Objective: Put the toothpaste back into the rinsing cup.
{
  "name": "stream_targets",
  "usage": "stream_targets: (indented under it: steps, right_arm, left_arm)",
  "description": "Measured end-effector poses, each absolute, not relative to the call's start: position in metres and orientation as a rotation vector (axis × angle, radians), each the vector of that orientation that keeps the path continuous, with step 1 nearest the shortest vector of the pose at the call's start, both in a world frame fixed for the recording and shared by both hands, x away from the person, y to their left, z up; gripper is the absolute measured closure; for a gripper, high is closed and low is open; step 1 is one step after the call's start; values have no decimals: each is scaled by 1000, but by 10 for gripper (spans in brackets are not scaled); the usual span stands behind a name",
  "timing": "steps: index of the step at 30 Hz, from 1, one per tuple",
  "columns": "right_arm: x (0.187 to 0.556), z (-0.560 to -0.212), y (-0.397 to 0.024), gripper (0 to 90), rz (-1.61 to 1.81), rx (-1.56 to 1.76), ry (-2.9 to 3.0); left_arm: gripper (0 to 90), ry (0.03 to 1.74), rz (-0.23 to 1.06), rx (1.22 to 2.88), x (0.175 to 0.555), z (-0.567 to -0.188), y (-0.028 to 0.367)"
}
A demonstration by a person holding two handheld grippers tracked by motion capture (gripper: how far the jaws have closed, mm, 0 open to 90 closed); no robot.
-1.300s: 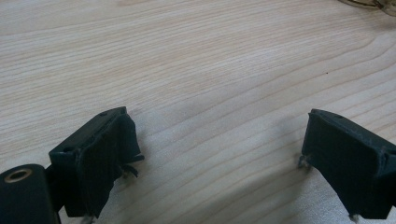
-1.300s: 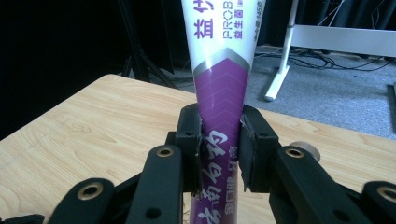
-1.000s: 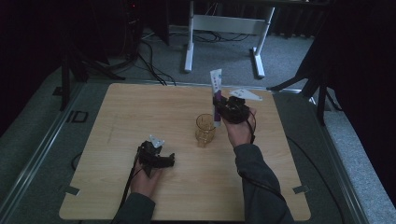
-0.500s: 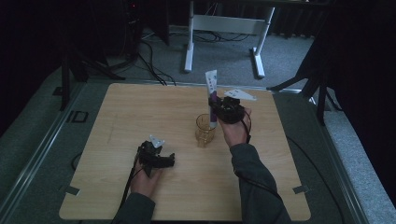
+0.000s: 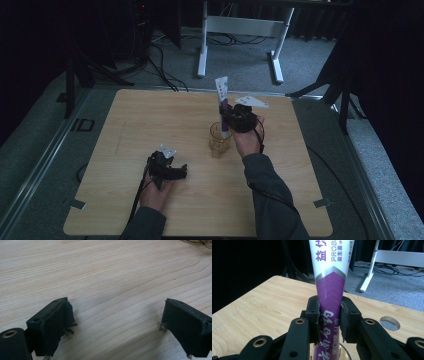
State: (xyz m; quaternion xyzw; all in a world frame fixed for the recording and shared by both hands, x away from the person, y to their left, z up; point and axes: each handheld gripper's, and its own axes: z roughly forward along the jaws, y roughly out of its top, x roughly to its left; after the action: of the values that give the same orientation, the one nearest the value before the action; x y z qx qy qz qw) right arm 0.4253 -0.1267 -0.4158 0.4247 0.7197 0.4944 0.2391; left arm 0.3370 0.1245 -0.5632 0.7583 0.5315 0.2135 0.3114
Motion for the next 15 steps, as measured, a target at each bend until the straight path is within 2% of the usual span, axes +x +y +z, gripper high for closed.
stream_targets:
  steps: [15]
  right_arm:
    - [427,-423,-121,718,1322,1152,1989]
  left_arm:
    - [78,1403,565,2000,337,-563,124]
